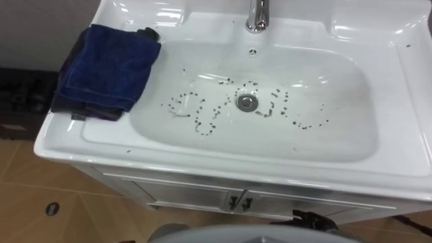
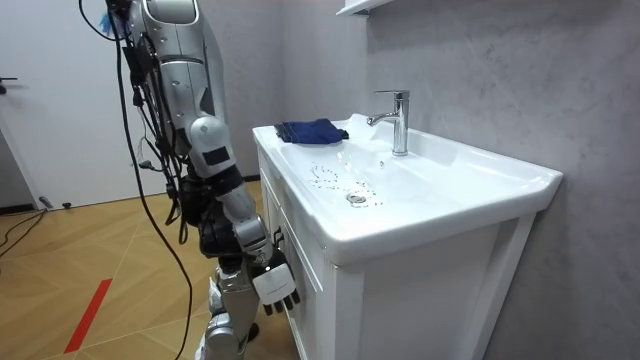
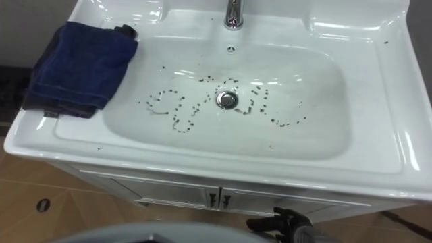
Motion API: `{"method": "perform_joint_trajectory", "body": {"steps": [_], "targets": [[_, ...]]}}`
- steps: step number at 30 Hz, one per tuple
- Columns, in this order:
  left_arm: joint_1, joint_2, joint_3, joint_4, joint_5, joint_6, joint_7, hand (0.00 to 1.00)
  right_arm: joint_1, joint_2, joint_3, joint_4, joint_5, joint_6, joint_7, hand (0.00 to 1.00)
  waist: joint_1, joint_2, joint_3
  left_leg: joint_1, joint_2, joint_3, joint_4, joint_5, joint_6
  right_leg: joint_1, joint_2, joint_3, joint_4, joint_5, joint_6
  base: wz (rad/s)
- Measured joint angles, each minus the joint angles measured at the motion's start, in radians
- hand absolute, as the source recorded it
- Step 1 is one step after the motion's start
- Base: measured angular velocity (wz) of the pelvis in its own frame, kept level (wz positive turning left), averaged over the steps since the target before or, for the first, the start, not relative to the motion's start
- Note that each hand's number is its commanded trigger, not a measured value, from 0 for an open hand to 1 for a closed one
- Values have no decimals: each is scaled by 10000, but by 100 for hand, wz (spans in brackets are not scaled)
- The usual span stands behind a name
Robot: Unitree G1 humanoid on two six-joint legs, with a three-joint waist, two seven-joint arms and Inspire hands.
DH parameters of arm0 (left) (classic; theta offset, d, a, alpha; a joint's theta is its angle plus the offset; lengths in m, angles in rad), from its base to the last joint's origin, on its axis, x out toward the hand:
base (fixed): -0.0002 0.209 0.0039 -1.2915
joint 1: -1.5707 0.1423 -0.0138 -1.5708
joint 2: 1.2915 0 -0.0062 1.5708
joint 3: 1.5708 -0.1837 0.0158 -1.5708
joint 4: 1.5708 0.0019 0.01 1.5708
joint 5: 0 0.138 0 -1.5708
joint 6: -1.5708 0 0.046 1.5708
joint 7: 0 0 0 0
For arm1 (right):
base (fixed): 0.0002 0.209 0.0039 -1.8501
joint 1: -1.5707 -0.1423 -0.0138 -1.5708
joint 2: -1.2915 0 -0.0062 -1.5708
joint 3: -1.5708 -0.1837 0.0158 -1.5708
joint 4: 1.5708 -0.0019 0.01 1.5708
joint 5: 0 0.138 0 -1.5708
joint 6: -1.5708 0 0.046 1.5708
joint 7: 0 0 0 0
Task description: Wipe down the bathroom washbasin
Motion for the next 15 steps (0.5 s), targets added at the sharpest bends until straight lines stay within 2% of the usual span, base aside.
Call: {"method": "perform_joint_trajectory", "body": {"steps": [5,11,13,15], "targets": [[0,3,-13,0,-179,3,22,0,-14,2,18,-28,9,52,-84,0,1,-20,14,-9,1,-8,-27,-2,1,-3,0,5,-2,0,0,0],[109,40,-6,2,-1115,101,310,0,-49,1,7,-45,11,184,-99,0,-15,5,-5,-3,-3,-62,7,-2,2,-7,-2,9,-7,-2,-2,0],[194,46,72,5,-1545,124,437,0,-59,2,0,2,7,183,-91,0,-26,-38,22,3,-18,-116,5,-1,2,33,-2,-7,-11,-2,-2,6],[354,33,453,3,-1906,117,508,0,-59,2,-64,8,-1,196,-78,0,-8,-67,50,19,-35,-169,-44,-9,-7,124,0,-10,-40,-7,1,9]]}}
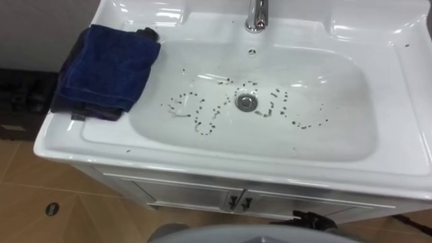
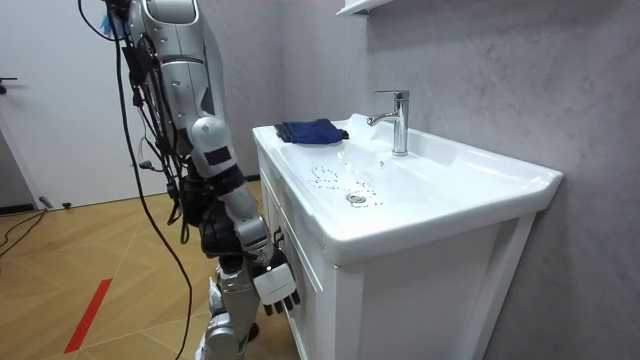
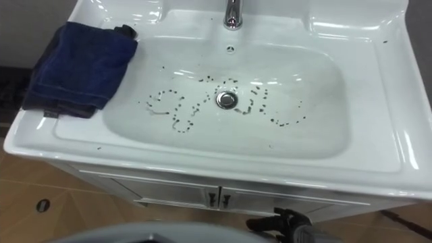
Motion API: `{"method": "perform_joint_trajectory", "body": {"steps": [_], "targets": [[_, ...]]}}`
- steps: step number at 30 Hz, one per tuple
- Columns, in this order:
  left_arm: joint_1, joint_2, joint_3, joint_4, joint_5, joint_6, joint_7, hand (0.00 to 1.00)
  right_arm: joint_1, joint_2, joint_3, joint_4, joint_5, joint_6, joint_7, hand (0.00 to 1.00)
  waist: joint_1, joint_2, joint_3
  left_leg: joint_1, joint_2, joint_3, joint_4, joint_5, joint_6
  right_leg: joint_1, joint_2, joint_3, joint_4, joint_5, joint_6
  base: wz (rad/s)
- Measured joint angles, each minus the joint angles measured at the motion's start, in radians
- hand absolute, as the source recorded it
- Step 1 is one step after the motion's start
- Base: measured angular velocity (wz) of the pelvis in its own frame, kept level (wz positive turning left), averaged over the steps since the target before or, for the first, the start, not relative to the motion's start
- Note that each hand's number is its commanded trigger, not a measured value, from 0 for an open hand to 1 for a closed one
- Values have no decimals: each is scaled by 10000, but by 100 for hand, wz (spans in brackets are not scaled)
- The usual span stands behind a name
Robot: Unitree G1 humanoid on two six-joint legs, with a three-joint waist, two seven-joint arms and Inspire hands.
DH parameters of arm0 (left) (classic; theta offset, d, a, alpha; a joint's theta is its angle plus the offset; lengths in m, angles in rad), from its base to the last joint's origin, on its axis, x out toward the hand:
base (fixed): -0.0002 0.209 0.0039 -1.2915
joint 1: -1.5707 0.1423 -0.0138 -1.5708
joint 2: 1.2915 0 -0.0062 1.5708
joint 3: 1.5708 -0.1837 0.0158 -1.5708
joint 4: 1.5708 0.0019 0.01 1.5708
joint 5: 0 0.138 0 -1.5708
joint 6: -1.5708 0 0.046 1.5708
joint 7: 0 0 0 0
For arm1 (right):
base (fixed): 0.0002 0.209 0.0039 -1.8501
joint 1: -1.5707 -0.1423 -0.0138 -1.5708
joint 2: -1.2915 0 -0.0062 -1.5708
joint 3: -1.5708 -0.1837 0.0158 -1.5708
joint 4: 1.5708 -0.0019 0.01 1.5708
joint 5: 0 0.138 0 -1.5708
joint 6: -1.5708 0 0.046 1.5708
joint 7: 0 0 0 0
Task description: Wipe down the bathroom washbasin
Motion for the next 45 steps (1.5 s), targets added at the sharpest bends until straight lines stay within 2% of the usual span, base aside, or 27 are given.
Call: {"method": "perform_joint_trajectory", "body": {"steps": [4,6,8,10,14,17,19,21,24,27,29,35,39,45], "targets": [[127,-5,430,-25,-376,8,324,0,58,-7,-136,-2,-11,49,-14,0,21,50,-15,-17,-40,-120,21,-3,-8,20,2,-21,-10,-64,-15,9],[151,-7,762,-139,-953,33,699,0,70,-37,-178,-13,-3,58,-10,0,27,121,-52,-22,-58,-181,31,-2,-7,38,-9,-135,-10,-78,-17,7],[244,5,992,-234,-1330,7,1041,0,65,-63,-217,-10,-23,99,-5,0,65,128,-55,-28,-84,-230,23,0,-6,42,-35,-226,9,-96,-12,7],[284,-2,1274,-261,-1728,-76,1312,0,118,-124,-229,-21,-29,167,-6,0,241,102,-45,-23,-116,-232,-20,1,-2,46,-62,-242,12,-116,13,4],[283,109,2566,-304,-2452,-223,2009,0,106,-198,-368,14,-347,334,6,0,613,143,-79,13,-166,-302,-86,2,3,63,-93,-275,27,-136,38,3],[344,321,3258,-485,-3643,-224,2710,0,46,-253,-434,53,-372,679,10,0,854,180,-94,47,-178,-379,-90,2,3,115,-105,-413,78,-132,36,9],[393,421,3664,-701,-3984,-225,2981,0,60,-289,-600,11,-376,915,24,0,1010,226,-60,104,-186,-468,-97,0,2,189,-108,-557,120,-132,36,12],[531,438,4124,-1291,-4063,-261,3362,0,94,-389,-855,-68,-582,1083,166,0,1123,320,-22,98,-178,-504,-98,-1,1,175,-109,-580,181,-133,38,2],[742,473,4517,-2002,-4073,-326,3884,0,319,-630,-965,-507,-779,1182,356,0,1243,482,-25,17,-186,-529,-98,3,4,157,-110,-555,178,-135,40,0],[738,713,4725,-3064,-4090,-372,4565,0,452,-758,-1159,-812,-1150,1371,406,0,1346,547,-18,13,-195,-553,-106,88,4,111,-111,-581,183,-136,38,3],[742,874,4759,-3765,-4281,-523,4940,0,458,-785,-1216,-940,-1324,1346,389,0,1372,638,-30,-53,-211,-533,-124,161,19,25,-123,-533,175,-156,4,-2],[520,927,5242,-6753,-4322,-605,6110,0,718,-799,-1522,-1373,-1601,1355,280,0,1409,784,-109,-270,-230,-613,65,181,55,-111,-137,-534,215,-206,-1,2],[387,1142,5341,-8962,-4444,-643,6969,0,950,-802,-1526,-1556,-1544,1352,45,0,1630,853,-150,-283,-225,-607,57,180,53,-131,-122,-493,219,-199,-8,1],[146,1244,5964,-10506,-4242,-718,7440,0,976,-846,-1680,-1554,-1577,1341,-192,0,1639,1055,-190,-159,-220,-482,-102,184,48,-150,-126,-348,225,-199,-9,-7]]}}
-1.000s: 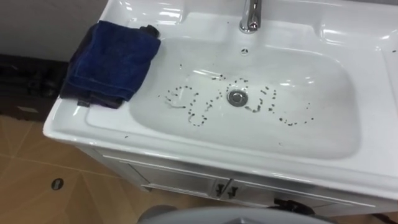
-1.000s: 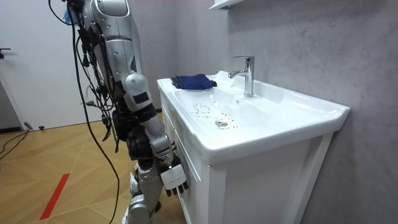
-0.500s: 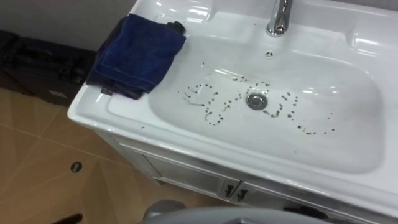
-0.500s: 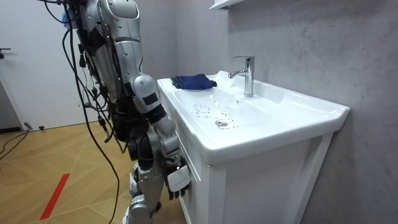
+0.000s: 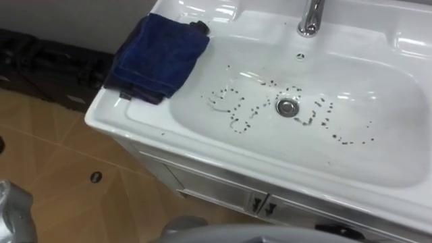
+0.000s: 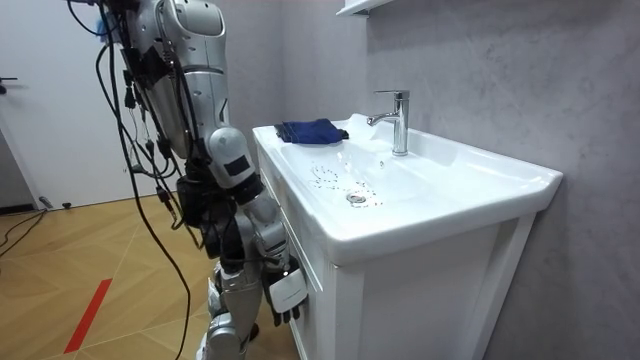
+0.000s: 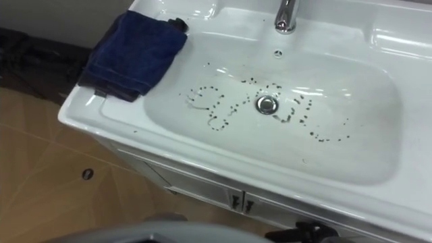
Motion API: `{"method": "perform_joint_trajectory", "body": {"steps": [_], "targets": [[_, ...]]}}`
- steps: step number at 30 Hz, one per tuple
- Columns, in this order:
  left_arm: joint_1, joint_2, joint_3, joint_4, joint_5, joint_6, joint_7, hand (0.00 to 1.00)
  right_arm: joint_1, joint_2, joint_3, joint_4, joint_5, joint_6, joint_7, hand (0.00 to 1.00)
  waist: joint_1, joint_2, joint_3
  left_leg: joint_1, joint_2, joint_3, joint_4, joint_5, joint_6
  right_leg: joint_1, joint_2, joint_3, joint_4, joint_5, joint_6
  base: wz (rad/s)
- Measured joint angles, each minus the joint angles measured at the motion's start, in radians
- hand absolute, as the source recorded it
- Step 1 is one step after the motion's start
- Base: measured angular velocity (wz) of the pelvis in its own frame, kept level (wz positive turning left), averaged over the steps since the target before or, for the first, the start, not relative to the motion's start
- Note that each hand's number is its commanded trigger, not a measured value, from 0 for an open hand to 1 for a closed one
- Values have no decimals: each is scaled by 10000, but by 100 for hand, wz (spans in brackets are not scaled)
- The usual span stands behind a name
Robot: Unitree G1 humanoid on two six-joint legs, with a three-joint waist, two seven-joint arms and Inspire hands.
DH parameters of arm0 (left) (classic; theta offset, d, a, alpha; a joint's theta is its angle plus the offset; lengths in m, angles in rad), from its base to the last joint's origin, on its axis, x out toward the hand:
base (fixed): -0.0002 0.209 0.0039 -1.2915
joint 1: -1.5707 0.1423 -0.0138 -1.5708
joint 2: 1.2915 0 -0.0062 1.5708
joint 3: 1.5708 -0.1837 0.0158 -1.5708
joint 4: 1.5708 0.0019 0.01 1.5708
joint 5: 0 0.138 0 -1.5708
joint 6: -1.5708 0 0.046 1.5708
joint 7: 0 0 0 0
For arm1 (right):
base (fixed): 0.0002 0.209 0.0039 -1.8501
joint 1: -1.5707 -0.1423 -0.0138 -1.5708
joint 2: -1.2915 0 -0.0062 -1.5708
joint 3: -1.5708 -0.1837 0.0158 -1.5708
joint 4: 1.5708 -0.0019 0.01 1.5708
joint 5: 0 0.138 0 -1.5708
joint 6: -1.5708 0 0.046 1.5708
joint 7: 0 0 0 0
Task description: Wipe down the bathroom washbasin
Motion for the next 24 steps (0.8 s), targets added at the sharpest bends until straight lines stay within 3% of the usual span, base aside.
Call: {"method": "perform_joint_trajectory", "body": {"steps": [5,10,20,24], "targets": [[-113,51,12,-1279,299,7,109,0,20,-22,14,-6,104,-15,-4,0,-24,21,13,-26,-14,0,-16,2,-6,-16,-1,-6,-36,-1,1,0],[-383,57,-45,-2132,818,0,83,0,15,-46,33,-42,91,-121,0,0,-128,94,87,-52,-27,-37,8,1,-6,-26,-5,14,-57,-2,4,1],[-757,203,-867,-3340,1400,1,-448,0,-44,-59,179,-44,136,-230,-20,0,-337,83,105,-28,-37,-50,-21,0,-7,-33,-12,-8,-55,-4,6,0],[-743,202,-1548,-3665,1410,7,-907,0,-64,-64,275,-46,248,-232,-25,0,-377,7,141,-9,-40,-48,-43,1,-7,-34,-11,57,-45,-4,6,0]]}}
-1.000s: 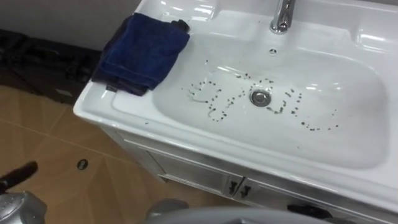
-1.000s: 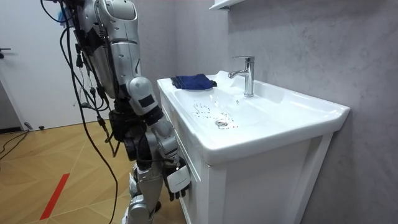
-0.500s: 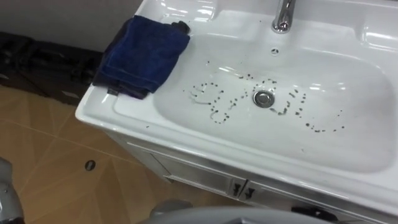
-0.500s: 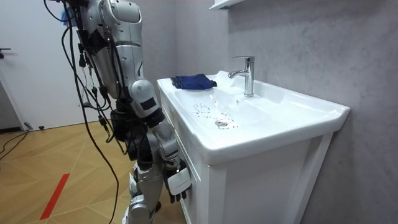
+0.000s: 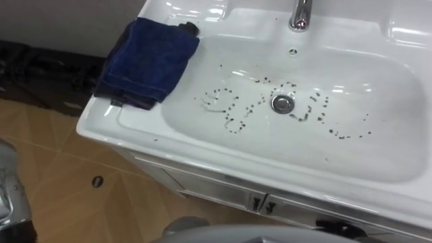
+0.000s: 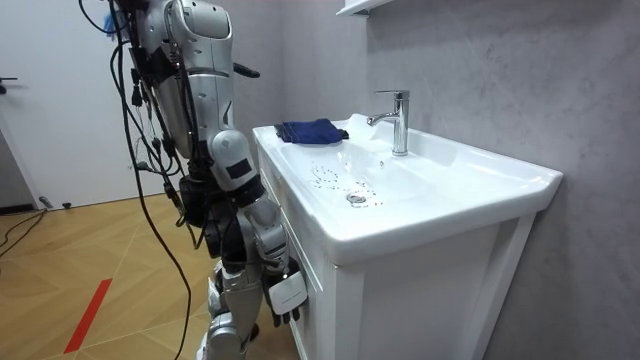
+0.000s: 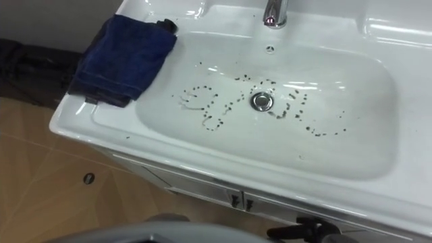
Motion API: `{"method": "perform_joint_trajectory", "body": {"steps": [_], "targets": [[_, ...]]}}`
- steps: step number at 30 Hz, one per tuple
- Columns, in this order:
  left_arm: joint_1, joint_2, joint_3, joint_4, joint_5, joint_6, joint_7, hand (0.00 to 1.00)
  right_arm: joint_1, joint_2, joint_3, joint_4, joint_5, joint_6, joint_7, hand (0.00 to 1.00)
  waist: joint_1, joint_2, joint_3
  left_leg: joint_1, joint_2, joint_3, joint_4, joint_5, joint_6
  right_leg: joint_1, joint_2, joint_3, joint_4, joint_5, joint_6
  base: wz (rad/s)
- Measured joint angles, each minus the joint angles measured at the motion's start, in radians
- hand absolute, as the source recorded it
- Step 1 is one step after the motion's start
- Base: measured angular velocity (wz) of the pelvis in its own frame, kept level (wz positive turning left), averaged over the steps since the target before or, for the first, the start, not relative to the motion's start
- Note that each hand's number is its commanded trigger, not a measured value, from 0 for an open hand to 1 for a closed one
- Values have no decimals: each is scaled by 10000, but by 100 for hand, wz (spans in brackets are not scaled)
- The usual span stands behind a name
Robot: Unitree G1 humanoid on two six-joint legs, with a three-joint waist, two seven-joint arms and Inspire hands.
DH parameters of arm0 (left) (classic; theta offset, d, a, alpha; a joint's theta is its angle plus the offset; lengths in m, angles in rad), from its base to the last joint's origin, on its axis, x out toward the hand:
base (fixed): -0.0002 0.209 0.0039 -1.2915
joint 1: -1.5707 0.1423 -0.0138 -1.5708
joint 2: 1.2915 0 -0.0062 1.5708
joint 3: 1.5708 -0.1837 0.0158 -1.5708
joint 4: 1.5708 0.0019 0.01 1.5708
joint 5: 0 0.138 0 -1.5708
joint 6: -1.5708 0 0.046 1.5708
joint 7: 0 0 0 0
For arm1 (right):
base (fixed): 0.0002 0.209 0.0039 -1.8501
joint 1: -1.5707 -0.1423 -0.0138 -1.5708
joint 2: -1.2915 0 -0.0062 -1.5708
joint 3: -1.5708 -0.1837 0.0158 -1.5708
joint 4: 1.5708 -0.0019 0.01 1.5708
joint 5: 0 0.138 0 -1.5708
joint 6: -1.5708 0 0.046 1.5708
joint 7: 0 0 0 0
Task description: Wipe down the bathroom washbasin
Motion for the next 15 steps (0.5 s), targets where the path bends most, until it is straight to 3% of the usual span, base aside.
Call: {"method": "perform_joint_trajectory", "body": {"steps": [4,7,10,15], "targets": [[0,-2,-702,-142,619,8,-428,0,-115,-5,114,-4,-134,18,97,0,-94,-64,41,-12,0,0,6,-1,1,-3,-1,13,1,0,0,0],[-4,-14,-1056,-156,1362,11,-621,0,-214,-3,183,8,-199,-1,195,0,-377,-139,81,19,3,21,-20,-1,0,-6,0,35,2,1,0,-2],[11,-188,-1400,125,2038,-12,-900,0,-117,0,89,99,-190,-233,334,0,-611,-200,96,143,0,88,-115,0,0,35,-4,79,9,3,3,-5],[11,-283,-1961,421,3058,-189,-1485,0,-224,3,-32,729,-132,-1033,630,0,-1050,-223,35,190,-6,146,-216,5,-6,6,-6,157,4,3,3,-4]]}}
